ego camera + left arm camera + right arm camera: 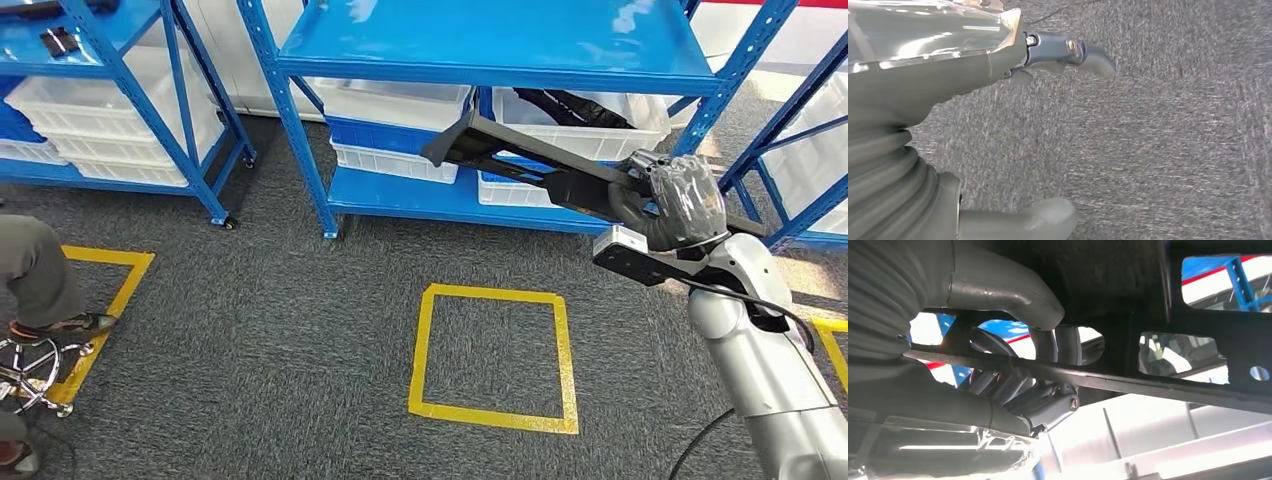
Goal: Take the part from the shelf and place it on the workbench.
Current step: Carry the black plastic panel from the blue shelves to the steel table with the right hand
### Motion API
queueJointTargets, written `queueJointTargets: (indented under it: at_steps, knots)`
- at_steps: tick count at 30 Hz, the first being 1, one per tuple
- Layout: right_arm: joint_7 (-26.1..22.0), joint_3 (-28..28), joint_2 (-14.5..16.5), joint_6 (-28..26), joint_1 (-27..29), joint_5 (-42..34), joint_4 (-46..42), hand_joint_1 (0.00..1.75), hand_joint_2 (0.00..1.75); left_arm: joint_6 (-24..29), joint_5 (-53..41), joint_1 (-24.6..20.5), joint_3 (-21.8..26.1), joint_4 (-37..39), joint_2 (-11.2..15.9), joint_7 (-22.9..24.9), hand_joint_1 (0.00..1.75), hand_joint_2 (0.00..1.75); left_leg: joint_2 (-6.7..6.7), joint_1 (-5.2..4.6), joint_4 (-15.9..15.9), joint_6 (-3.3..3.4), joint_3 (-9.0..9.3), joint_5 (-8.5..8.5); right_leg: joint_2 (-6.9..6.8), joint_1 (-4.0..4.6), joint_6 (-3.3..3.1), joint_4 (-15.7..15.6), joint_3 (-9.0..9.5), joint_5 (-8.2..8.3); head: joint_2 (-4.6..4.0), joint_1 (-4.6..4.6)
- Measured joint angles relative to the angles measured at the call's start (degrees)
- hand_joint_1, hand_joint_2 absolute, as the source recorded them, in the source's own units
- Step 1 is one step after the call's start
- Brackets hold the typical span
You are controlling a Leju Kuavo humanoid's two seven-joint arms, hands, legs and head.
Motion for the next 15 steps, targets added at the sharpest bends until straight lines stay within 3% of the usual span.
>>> queueJointTargets:
  at_steps: [2, 3, 6, 7, 8, 9, 11, 12, 13, 15]
  knots:
    - [0.0, -0.1, 0.2, 0.0, 0.6, 0.0, 0.0, 1.75, 1.75, 0.0, 0.1, 0.2, 0.2, 0.0, 0.1, -0.1, 0.0, 1.75, -0.05, 0.19, 0.6, -0.34, -0.9, -0.27, -0.18, -0.39, -0.92, 0.8, -1.53, 0.51, 0.0, -0.17]
    - [0.0, -0.2, 0.4, 0.0, 0.7, 0.0, -0.1, 1.75, 1.75, 0.0, 0.1, 0.4, 0.3, 0.0, 0.2, -0.1, 0.0, 1.75, -0.01, 0.37, 1.8, -0.55, -1.58, -1.88, -0.26, -0.35, -1.64, 1.1, -2.29, 0.98, 0.0, -0.17]
    - [0.0, -0.5, 0.5, 0.0, 0.7, 0.0, -0.3, 1.75, 1.75, -0.3, 0.1, 0.5, 0.5, 0.0, 0.2, -0.5, 0.0, 1.75, 0.03, 0.59, 10.9, -0.98, -4.04, -10.62, -0.36, 0.33, -3.58, 1.2, -4.49, 2.9, 0.0, -0.3]
    - [0.0, -0.5, 0.6, 0.0, 0.7, 0.0, -0.3, 1.75, 1.75, -0.4, 0.1, 0.5, 0.6, 0.0, 0.2, -0.6, 0.0, 1.75, 0.02, 0.56, 14.5, -0.89, -4.49, -12.35, -0.38, 0.7, -3.89, 1.3, -5.27, 3.56, 0.0, -0.34]
    - [0.0, -0.6, 0.6, 0.0, 0.7, 0.0, -0.3, 1.75, 1.75, -0.5, 0.1, 0.5, 0.6, 0.0, 0.2, -0.6, 0.0, 1.75, 0.02, 0.51, 17.1, -0.63, -4.39, -12.75, -0.39, 1.1, -4.12, 1.3, -6.08, 4.24, 0.0, -0.33]
    - [0.0, -0.6, 0.6, 0.0, 0.7, 0.0, -0.3, 1.75, 1.75, -0.5, 0.1, 0.4, 0.6, 0.0, 0.1, -0.6, 0.0, 1.75, 0.0, 0.35, 17.9, -0.12, -3.49, -11.9, -0.38, 1.52, -4.3, 1.3, -6.93, 4.93, 0.0, -0.34]
    - [0.0, -0.8, 0.7, 0.2, 0.3, 0.1, -0.3, 1.75, 1.75, -0.7, 0.1, 0.3, 0.7, 0.0, 0.2, -0.7, 0.0, 1.75, -0.17, -0.44, 14.0, 1.73, 1.23, -9.38, -0.28, 2.28, -4.57, 1.3, -8.54, 6.36, 0.0, -0.32]
    - [0.0, -1.0, 0.8, 0.3, -0.1, 0.1, -0.3, 1.75, 1.75, -0.7, 0.1, 0.2, 0.7, -0.1, 0.3, -0.8, 0.0, 1.75, -0.28, -1.07, 10.0, 2.92, 4.63, -9.38, -0.22, 2.56, -4.57, 1.2, -9.15, 7.01, 0.0, -0.3]
    - [-0.1, -1.2, 0.8, 0.5, -0.5, 0.0, -0.3, 1.75, 1.75, -0.8, 0.1, 0.0, 0.7, -0.1, 0.4, -0.8, 0.0, 1.75, -0.32, -1.64, 6.0, 3.68, 7.68, -10.03, -0.24, 2.63, -4.48, 1.2, -9.51, 7.64, 0.0, -0.24]
    - [-0.4, -1.7, 0.7, 0.9, -1.5, -0.2, -0.1, 1.75, 1.75, -1.0, 0.0, -0.3, 0.7, -0.2, 0.6, -0.8, 0.0, 1.75, -0.33, -2.57, 0.9, 4.37, 10.69, -11.0, -0.41, 2.29, -3.9, 0.5, -9.69, 9.04, 0.0, -0.32]
